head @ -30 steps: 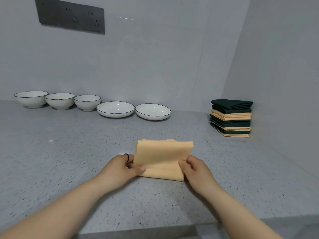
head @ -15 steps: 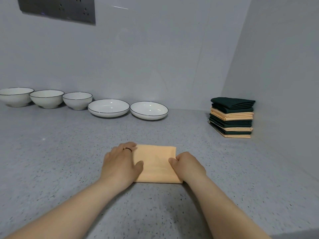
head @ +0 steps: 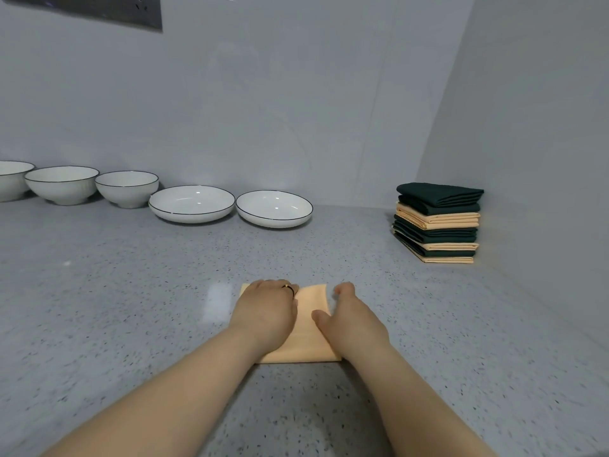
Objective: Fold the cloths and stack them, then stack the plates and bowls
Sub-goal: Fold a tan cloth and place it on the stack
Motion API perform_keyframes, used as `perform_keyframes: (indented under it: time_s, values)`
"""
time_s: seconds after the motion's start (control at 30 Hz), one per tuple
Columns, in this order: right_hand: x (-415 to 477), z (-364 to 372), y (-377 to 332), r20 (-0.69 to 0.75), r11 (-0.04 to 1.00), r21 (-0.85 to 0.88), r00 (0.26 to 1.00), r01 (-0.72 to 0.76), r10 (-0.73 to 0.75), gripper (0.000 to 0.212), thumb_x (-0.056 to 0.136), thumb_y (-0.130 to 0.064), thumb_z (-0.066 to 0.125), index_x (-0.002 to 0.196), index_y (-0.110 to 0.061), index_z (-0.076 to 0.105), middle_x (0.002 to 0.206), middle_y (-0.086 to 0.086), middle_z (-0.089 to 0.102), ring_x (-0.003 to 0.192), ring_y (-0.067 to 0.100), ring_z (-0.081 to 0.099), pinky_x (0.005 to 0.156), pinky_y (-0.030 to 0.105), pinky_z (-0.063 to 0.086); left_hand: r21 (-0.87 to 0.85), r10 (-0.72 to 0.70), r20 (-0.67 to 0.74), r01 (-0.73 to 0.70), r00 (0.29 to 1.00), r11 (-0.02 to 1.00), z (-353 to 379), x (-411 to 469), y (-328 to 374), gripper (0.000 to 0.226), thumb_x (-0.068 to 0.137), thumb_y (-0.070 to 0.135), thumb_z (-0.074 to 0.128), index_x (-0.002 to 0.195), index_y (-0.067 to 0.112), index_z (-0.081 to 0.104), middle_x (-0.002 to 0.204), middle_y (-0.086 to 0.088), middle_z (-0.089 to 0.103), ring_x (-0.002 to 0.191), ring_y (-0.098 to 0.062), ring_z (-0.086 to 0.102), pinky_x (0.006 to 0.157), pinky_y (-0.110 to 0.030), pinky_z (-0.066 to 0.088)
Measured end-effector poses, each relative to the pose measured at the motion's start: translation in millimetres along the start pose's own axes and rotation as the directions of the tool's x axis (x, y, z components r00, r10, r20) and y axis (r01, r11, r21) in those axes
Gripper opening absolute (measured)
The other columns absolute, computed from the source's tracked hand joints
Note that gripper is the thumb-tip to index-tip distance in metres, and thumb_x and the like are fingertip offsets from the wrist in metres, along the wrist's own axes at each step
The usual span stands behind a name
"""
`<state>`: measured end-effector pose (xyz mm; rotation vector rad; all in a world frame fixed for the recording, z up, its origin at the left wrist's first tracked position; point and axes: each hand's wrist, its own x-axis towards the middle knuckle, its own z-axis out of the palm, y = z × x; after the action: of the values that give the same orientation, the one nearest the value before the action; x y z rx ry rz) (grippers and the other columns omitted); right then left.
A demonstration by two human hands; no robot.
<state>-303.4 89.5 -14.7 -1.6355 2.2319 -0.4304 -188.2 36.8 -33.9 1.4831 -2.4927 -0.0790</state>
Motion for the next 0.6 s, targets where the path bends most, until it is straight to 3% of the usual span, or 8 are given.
perform_keyframes:
  time_s: [0.03, 0.1, 0.13, 0.2, 0.37, 0.6]
  values:
    - [-2, 2, -1, -0.044, 0.997, -0.066, 0.998, 0.041, -0.044, 0.057, 0.096, -0.032, 0.041, 0.143, -0.019, 0.013, 0.131, 0.006, 0.047, 0.112, 0.023, 0.052, 0.078, 0.028, 0.037, 0.013, -0.001, 0.000, 0.001, 1.000, 1.000, 0, 0, 0, 0.042, 0.100, 0.024, 0.025, 0.141, 0.020, 0.034, 0.143, 0.004, 0.040, 0.130, -0.016, 0.036, 0.109, -0.023, 0.018]
    - [-2, 6, -4, -0.094, 0.959, -0.242, 0.980, 0.145, -0.172, 0.064, 0.097, -0.021, 0.036, 0.147, -0.024, -0.002, 0.150, 0.006, 0.020, 0.132, 0.025, 0.032, 0.099, 0.032, 0.033, 0.028, -0.003, 0.017, 0.002, 1.000, 1.000, 0, 0, 1, 0.043, 0.100, 0.024, 0.023, 0.142, 0.019, 0.032, 0.146, 0.003, 0.035, 0.134, -0.016, 0.031, 0.112, -0.025, 0.015]
    - [0, 8, -5, -0.063, 0.934, -0.296, 0.972, 0.198, -0.226, 0.062, 0.097, -0.016, 0.033, 0.148, -0.024, -0.002, 0.156, 0.005, 0.005, 0.141, 0.024, 0.016, 0.111, 0.034, 0.021, 0.030, -0.005, 0.030, 0.004, 1.000, 1.000, 1, 0, 1, 0.044, 0.100, 0.024, 0.023, 0.143, 0.018, 0.030, 0.149, 0.002, 0.030, 0.136, -0.016, 0.027, 0.113, -0.026, 0.012]
    - [6, 12, -6, 0.065, 0.919, -0.284, 0.962, 0.274, -0.267, 0.054, 0.098, -0.015, 0.026, 0.148, -0.021, 0.005, 0.157, 0.002, -0.008, 0.145, 0.019, -0.006, 0.117, 0.034, -0.001, 0.026, -0.011, 0.066, 0.010, 0.998, 1.000, 1, 0, 1, 0.045, 0.101, 0.024, 0.020, 0.145, 0.017, 0.025, 0.154, 0.001, 0.019, 0.141, -0.014, 0.018, 0.115, -0.027, 0.007]
    - [13, 11, 4, 0.239, 0.920, -0.267, 0.945, 0.286, -0.224, 0.056, 0.101, -0.036, 0.016, 0.148, -0.014, -0.005, 0.157, 0.000, -0.012, 0.144, 0.013, -0.013, 0.115, 0.034, -0.011, 0.001, -0.010, 0.181, 0.010, 0.984, 1.000, -2, 3, -1, 0.048, 0.102, 0.025, 0.016, 0.148, 0.017, 0.011, 0.157, 0.002, 0.008, 0.145, -0.011, 0.003, 0.116, -0.027, -0.001]
    - [7, 11, 6, 0.222, 0.912, -0.293, 0.948, 0.288, -0.228, 0.058, 0.100, -0.039, 0.014, 0.147, -0.013, -0.008, 0.156, 0.000, -0.014, 0.144, 0.013, -0.014, 0.115, 0.035, -0.014, 0.009, -0.040, 0.254, 0.039, 0.966, 0.999, -6, -9, -20, 0.057, 0.100, 0.041, 0.018, 0.149, 0.019, 0.001, 0.157, 0.005, 0.000, 0.145, -0.009, -0.005, 0.116, -0.028, -0.004]
